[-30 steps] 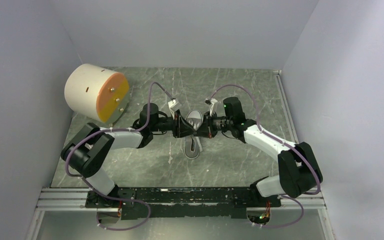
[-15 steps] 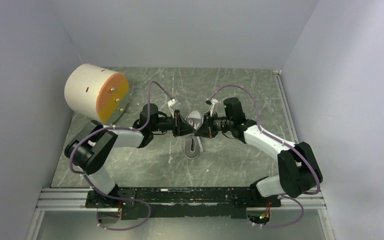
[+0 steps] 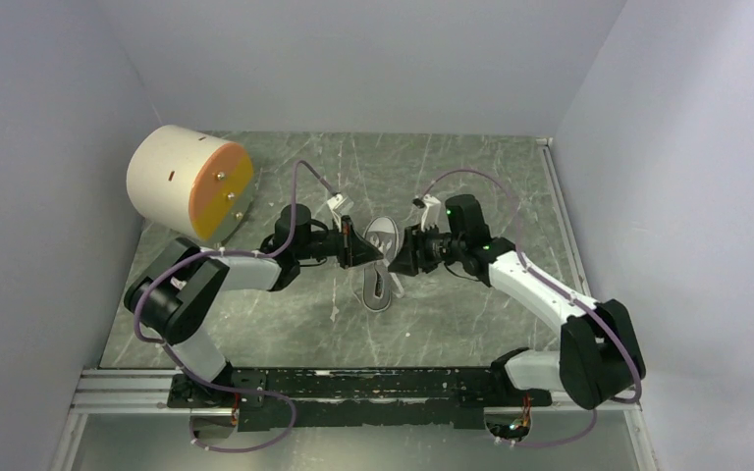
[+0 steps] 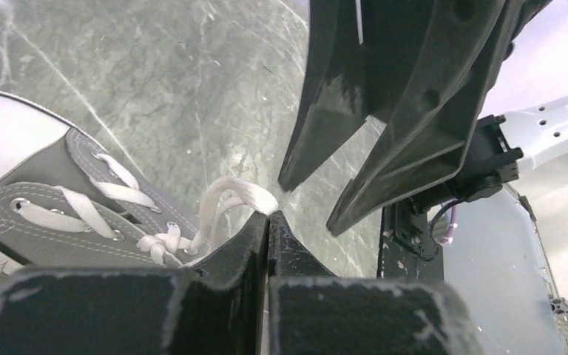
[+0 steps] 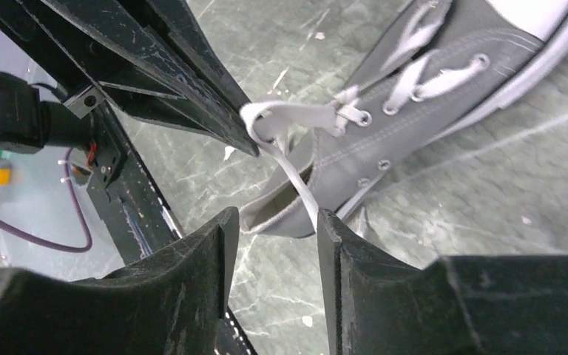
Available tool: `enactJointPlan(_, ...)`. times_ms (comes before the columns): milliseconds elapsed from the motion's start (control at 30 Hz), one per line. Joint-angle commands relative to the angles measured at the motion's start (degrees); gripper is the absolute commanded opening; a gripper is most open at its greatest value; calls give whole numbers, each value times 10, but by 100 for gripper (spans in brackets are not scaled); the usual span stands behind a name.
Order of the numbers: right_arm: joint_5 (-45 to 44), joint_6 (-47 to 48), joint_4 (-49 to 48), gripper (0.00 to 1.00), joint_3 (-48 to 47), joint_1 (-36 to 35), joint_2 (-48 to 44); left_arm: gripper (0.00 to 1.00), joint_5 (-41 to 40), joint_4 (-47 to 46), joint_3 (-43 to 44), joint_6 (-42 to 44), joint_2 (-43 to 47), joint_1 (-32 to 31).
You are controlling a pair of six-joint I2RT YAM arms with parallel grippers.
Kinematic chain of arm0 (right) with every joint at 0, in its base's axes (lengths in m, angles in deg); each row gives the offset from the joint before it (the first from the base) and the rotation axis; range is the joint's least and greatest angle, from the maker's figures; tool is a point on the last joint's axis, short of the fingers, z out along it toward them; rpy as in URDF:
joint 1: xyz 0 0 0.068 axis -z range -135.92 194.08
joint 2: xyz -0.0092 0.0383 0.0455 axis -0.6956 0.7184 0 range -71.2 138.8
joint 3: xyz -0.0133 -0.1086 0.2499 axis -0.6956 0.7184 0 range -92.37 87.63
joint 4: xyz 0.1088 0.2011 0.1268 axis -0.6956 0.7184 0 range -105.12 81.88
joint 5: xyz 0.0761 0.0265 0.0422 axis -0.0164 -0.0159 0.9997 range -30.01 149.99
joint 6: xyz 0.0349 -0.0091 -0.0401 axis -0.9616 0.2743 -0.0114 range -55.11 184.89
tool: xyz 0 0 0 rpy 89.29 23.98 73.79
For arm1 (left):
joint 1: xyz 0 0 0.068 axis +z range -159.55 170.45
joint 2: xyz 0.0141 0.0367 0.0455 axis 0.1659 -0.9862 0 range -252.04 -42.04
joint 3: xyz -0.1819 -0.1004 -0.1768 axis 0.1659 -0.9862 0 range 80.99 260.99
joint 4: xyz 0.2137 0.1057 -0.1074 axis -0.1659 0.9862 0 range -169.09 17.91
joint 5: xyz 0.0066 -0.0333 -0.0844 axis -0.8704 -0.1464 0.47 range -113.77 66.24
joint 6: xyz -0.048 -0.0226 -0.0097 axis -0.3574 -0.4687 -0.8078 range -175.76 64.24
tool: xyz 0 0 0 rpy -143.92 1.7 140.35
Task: Tie the shoes
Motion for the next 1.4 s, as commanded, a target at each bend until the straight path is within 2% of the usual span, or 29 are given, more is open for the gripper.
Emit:
enactJointPlan(0,-12,-14,67,48,10,27,-30,5,-23,32,20,17,17,3)
enactJointPlan(133,-8,-17,31,49,41,27,-14,5,-13,64,39,18,8,3)
enactJointPlan(333,35,-59,-94,49,82,19,7,5,-3,92,51,15,12,3)
enactJointPlan(400,27,-57,-104,48,89,17,15,5,-3,104,54,21,14,3)
enactJointPlan(500,16,-44,-91,38,81,16,30,5,0,124,63,31,13,3)
enactJointPlan(667,41,-51,-86,0,70,17,22,5,2,141,71,35,15,4)
enactJointPlan(900,73,-58,-49,0,58,16,-43,5,13,151,79,31,16,11)
enactJointPlan(967,39,-54,-24,0,49,17,-48,5,17,157,85,33,15,14)
enactJointPlan(1000,19,-52,-5,3,46,17,-48,5,19,159,86,34,15,15)
enactJointPlan(1067,-45,-59,16,35,43,17,-41,5,18,166,90,35,15,17)
enactJointPlan(1100,-43,-68,9,45,47,18,-34,5,19,166,91,34,14,19)
enactJointPlan(1167,-25,-83,-5,57,53,18,-12,5,23,166,96,29,9,20)
enactJointPlan(1200,-14,-85,-7,70,56,16,5,5,26,169,101,27,6,21)
enactJointPlan(1233,-9,-82,-9,74,59,14,14,5,28,172,105,27,3,21)
enactJointPlan(1367,-8,-79,-42,70,80,7,22,5,29,173,110,20,-2,21)
